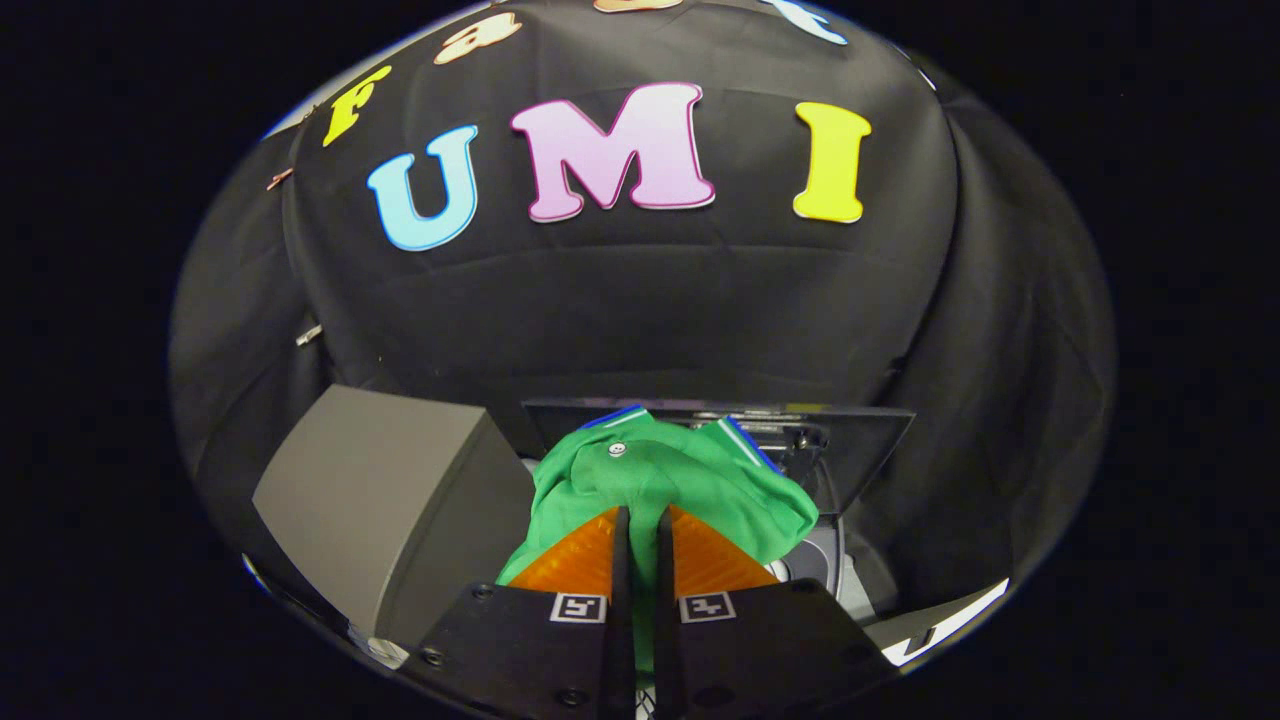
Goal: Put the clothes into the washing machine and then close the washing machine lid.
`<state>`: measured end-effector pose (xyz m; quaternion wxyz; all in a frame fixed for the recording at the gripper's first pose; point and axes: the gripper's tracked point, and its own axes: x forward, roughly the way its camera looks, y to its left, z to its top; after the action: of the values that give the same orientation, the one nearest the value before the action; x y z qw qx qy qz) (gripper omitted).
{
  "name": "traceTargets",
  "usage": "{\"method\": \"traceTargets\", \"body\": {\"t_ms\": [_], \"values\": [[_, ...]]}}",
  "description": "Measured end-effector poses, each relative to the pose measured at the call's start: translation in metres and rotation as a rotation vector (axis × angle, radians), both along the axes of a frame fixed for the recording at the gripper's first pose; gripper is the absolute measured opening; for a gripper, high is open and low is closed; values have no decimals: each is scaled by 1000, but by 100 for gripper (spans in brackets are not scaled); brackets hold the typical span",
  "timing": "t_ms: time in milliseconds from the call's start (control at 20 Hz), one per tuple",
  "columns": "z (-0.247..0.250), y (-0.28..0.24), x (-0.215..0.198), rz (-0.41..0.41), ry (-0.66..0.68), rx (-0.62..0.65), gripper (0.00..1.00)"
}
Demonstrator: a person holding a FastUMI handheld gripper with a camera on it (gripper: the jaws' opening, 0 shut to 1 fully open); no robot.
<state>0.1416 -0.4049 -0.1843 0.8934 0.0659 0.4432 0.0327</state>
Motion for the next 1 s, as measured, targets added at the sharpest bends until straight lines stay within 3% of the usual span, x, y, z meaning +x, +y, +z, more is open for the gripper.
{"method": "traceTargets", "body": {"t_ms": [250, 800, 1000], "values": [[-47, -4, -21, 41, 72, 12, 12], [-168, -27, -48, 8, 238, -25, 12], [-200, -26, -54, 34, 280, -51, 12]]}}
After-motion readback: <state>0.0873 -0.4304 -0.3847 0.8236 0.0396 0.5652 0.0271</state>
